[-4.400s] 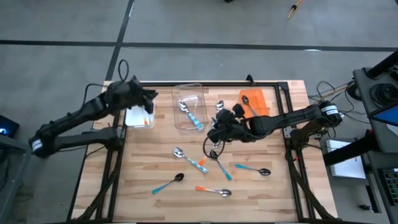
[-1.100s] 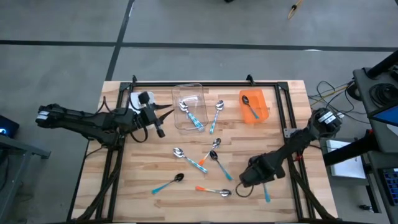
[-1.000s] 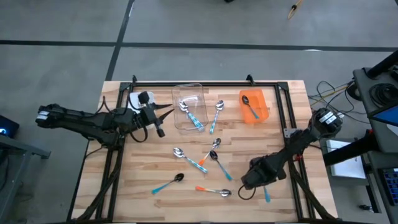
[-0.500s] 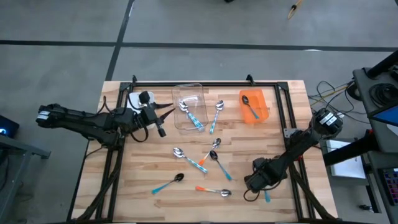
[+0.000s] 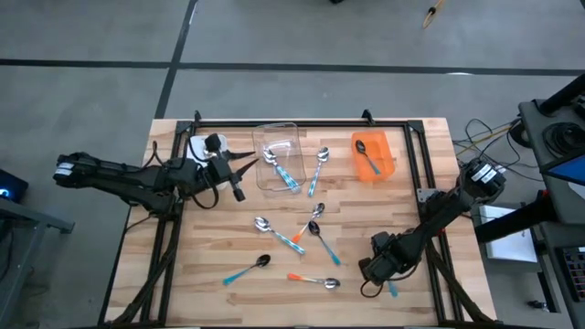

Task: Sort silverware by color (type)
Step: Put the blue spoon into the orange bin

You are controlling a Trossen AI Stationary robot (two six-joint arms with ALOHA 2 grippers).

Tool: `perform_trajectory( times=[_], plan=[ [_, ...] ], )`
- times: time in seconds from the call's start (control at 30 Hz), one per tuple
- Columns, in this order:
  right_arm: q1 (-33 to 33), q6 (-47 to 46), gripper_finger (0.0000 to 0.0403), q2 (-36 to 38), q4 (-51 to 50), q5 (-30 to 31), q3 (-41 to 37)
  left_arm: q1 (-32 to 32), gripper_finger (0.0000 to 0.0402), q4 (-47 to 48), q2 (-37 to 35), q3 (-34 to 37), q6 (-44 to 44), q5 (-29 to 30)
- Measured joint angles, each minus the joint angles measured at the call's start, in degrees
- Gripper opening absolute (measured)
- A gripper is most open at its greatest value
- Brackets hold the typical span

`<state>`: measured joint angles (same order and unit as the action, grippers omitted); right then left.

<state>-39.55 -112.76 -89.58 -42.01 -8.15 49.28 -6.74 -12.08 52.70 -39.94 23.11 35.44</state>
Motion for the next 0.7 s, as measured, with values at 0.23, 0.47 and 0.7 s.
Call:
perform_trajectory(
  times=[0.23, 0.47, 0.7],
  plan=[
    [2.4, 3.3, 0.0009, 0.2, -10.4, 4.6, 8.7, 0.0, 0.0071, -0.5, 0.0, 0.0, 0.0, 0.0],
    [13.9, 19.8, 0.0009, 0.2, -16.8, 6.1, 17.9, 0.1, 0.0071, -1.0, 0.2, 0.0, 0.0, 0.0],
    [30.4, 43.6, 0.0009, 0.2, -16.9, 6.7, 23.8, 0.1, 0.0071, -0.7, 0.2, 0.0, 0.0, 0.1]
  ],
)
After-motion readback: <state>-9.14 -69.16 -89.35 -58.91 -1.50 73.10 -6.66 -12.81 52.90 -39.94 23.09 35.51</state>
